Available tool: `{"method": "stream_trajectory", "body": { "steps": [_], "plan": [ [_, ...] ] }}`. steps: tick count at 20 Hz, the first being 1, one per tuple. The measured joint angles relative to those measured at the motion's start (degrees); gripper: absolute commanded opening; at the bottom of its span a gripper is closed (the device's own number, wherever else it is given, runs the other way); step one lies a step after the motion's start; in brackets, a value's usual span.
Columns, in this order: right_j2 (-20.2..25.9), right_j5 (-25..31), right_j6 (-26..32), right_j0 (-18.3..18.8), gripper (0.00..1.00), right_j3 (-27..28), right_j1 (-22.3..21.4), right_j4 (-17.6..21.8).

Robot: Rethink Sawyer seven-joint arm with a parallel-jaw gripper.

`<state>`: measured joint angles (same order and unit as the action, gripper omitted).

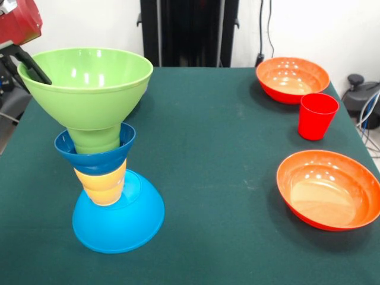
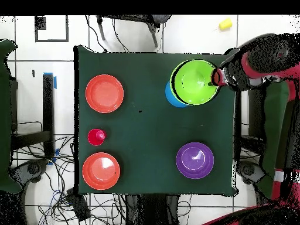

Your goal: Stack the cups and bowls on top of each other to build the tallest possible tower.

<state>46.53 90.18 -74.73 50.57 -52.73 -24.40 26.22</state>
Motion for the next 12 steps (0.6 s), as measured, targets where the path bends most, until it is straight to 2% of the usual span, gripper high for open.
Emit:
{"method": "stream_trajectory", "body": {
  "steps": [12],
  "plan": [
    [0.0,0.0,0.0,0.2,0.00,-0.4,0.0,0.4]
  ]
}}
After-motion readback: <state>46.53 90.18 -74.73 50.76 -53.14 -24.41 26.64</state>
